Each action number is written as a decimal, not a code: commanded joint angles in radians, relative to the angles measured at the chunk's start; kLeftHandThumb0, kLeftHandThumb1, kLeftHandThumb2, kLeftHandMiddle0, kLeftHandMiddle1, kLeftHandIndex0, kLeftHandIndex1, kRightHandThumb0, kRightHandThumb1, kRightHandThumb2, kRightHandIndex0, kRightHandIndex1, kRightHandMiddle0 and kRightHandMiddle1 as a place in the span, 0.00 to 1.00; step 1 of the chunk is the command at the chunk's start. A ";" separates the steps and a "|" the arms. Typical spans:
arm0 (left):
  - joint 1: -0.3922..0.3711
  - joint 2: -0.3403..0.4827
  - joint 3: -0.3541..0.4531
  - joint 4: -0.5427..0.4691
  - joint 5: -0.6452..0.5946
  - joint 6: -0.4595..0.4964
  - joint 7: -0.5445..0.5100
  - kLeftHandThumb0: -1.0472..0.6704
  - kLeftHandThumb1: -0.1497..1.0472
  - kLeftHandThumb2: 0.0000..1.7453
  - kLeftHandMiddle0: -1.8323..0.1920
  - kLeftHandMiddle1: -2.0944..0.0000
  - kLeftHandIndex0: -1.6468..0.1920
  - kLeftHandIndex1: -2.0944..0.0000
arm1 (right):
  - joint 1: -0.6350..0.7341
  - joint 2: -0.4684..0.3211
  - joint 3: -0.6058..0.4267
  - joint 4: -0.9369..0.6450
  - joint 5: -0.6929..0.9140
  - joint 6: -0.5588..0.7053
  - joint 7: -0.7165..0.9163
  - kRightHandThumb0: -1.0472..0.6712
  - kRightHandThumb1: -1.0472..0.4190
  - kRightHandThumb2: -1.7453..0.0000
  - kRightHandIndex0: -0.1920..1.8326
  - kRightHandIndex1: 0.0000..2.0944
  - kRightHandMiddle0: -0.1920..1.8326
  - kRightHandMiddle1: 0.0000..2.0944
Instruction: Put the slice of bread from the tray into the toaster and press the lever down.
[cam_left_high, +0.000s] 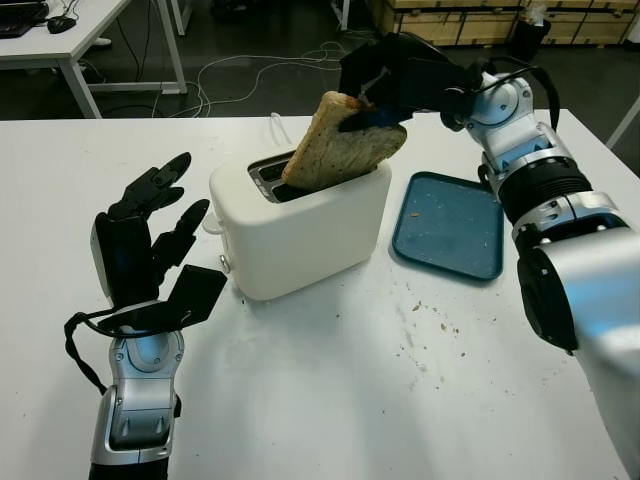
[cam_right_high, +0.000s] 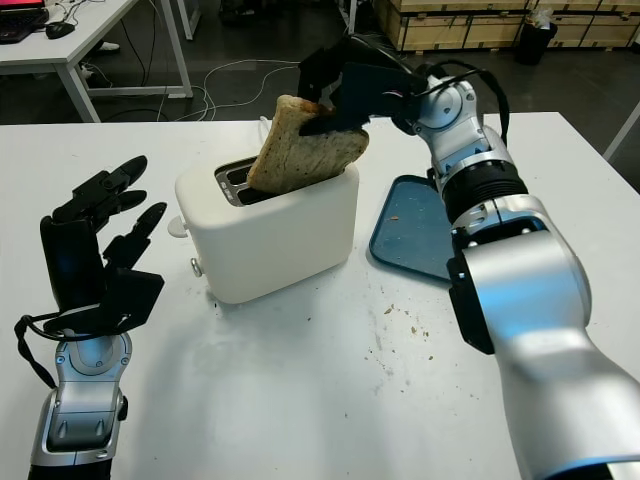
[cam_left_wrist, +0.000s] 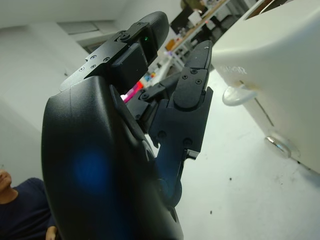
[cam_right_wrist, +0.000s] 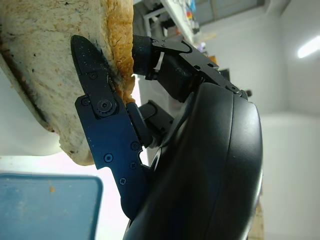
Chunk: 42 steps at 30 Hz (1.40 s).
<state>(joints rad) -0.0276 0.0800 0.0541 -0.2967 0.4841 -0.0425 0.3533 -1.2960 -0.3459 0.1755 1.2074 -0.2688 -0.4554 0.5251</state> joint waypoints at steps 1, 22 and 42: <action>0.003 0.003 -0.001 0.004 0.000 -0.009 -0.002 0.46 0.88 0.01 0.55 0.74 0.42 1.00 | -0.020 0.002 0.010 -0.020 -0.006 -0.045 0.017 0.36 0.09 0.82 0.64 0.83 0.54 0.83; 0.006 -0.004 -0.002 -0.002 0.008 -0.006 0.004 0.45 0.87 0.00 0.54 0.73 0.42 1.00 | 0.024 0.042 0.203 -0.057 -0.170 -0.132 0.071 0.12 0.09 0.95 0.34 0.39 0.42 0.26; -0.004 0.039 0.012 -0.016 0.015 -0.013 -0.016 0.45 0.86 0.00 0.53 0.72 0.41 0.99 | 0.062 -0.142 0.189 -0.183 -0.364 -0.263 -0.556 0.22 0.09 0.95 0.15 0.32 0.33 0.01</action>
<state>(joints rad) -0.0247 0.1004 0.0576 -0.2970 0.4878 -0.0426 0.3506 -1.2583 -0.4422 0.3378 1.0614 -0.5590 -0.6758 0.1039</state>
